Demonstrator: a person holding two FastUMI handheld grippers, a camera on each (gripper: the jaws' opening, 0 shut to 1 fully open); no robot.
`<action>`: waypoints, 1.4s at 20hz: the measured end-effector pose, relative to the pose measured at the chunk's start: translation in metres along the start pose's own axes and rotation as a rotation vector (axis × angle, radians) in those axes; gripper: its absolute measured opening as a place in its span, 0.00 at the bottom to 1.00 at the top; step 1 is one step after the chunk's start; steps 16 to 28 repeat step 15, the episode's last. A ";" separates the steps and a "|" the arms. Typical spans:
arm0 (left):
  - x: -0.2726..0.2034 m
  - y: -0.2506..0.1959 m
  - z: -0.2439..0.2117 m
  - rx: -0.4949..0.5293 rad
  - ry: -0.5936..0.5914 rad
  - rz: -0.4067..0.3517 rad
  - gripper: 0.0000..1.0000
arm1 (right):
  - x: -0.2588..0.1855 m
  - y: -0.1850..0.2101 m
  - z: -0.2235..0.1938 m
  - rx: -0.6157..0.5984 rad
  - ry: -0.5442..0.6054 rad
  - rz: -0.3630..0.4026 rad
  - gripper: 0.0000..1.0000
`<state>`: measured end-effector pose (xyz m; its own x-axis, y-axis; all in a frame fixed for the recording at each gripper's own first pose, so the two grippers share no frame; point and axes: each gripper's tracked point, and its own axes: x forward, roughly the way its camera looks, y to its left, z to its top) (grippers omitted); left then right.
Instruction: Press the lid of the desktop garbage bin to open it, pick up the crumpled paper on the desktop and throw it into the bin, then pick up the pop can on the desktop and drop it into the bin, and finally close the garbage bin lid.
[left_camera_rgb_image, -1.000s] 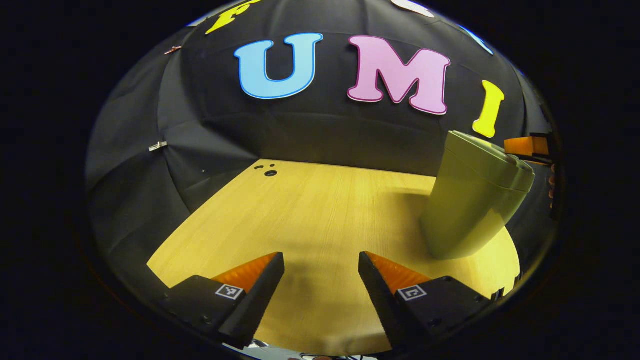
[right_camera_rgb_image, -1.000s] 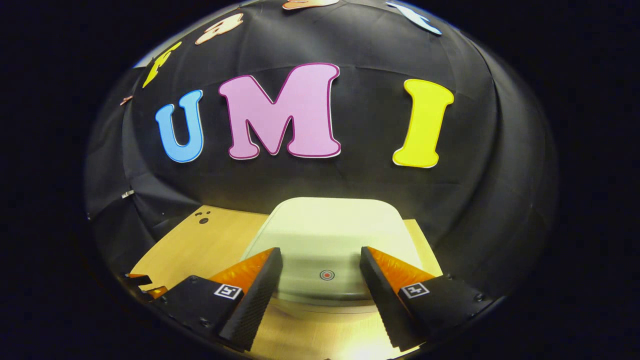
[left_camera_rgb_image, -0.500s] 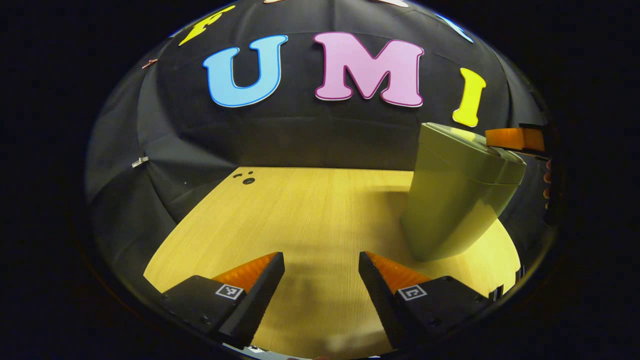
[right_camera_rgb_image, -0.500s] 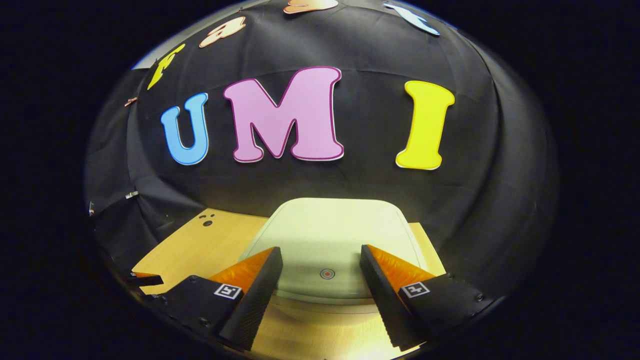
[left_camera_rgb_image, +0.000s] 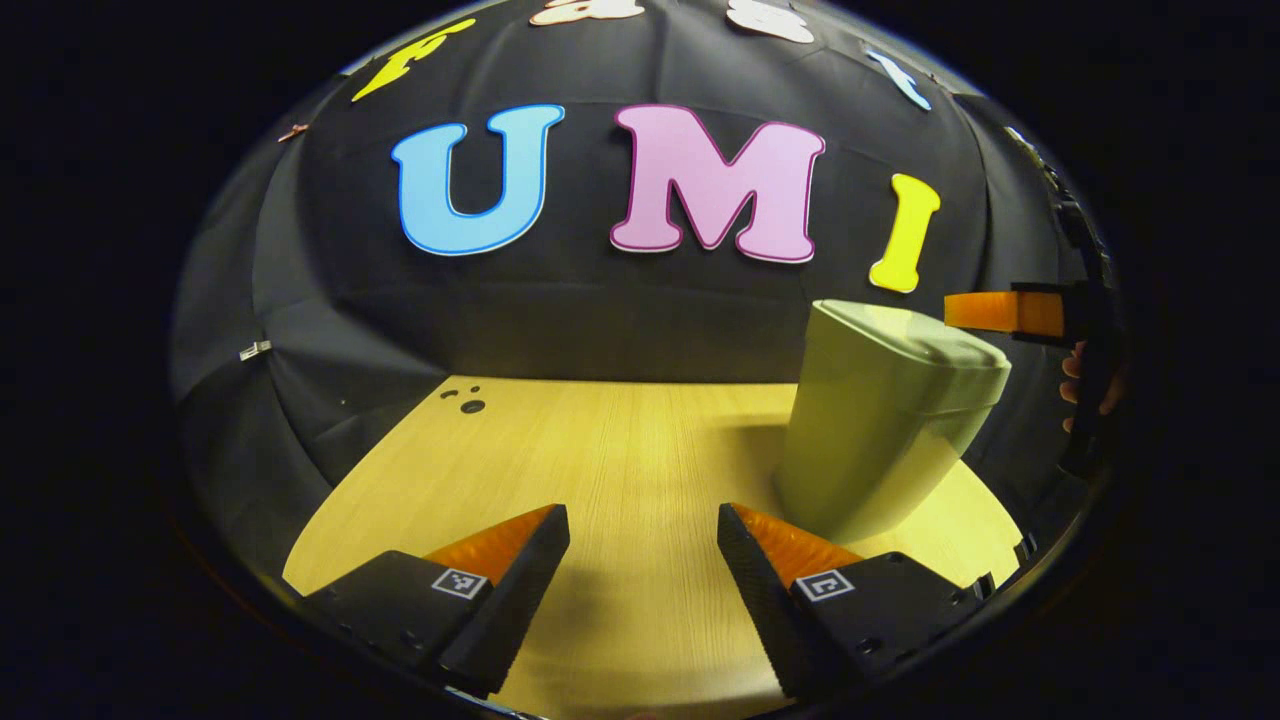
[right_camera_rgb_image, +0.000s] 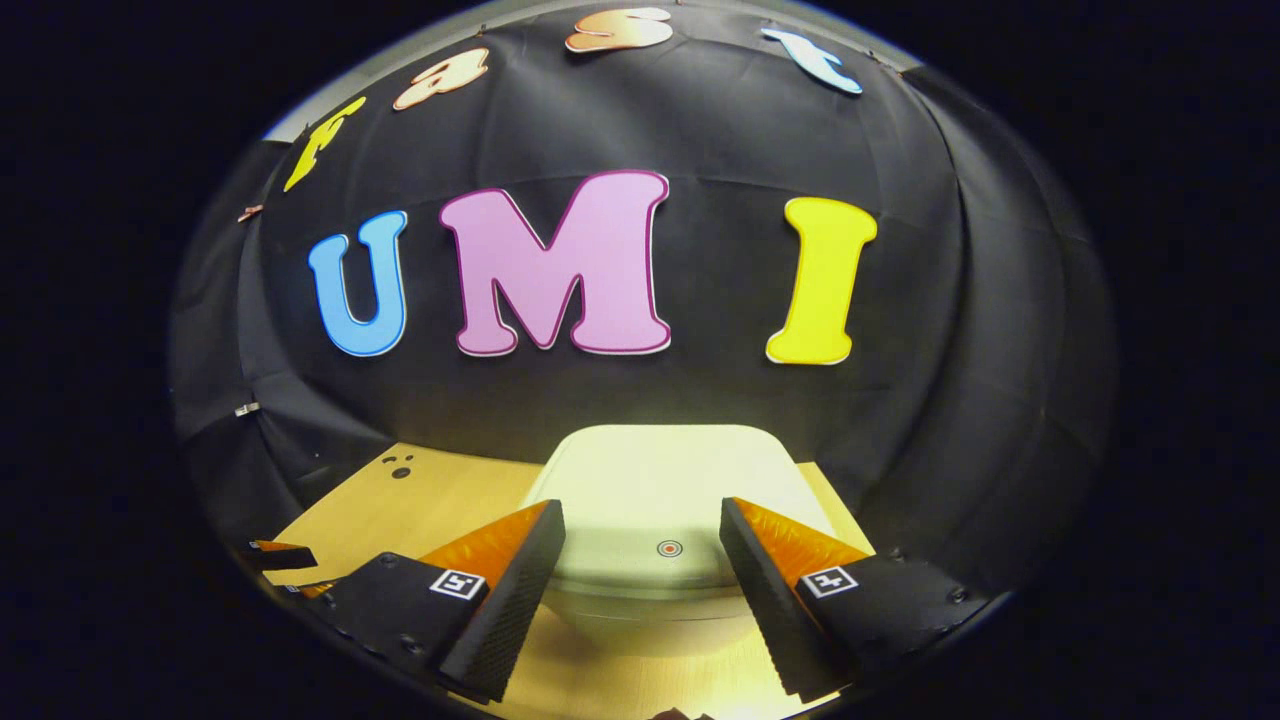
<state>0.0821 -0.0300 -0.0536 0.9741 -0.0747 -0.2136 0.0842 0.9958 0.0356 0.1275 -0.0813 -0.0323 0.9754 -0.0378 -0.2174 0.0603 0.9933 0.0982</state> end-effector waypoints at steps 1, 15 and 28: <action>-0.004 0.004 0.002 -0.002 -0.013 -0.005 0.96 | -0.008 0.012 0.005 0.000 -0.015 0.002 0.98; -0.070 0.064 0.035 -0.018 -0.161 0.016 0.96 | -0.079 0.103 -0.012 -0.042 -0.061 0.031 0.98; -0.070 0.064 0.035 -0.018 -0.161 0.016 0.96 | -0.079 0.103 -0.012 -0.042 -0.061 0.031 0.98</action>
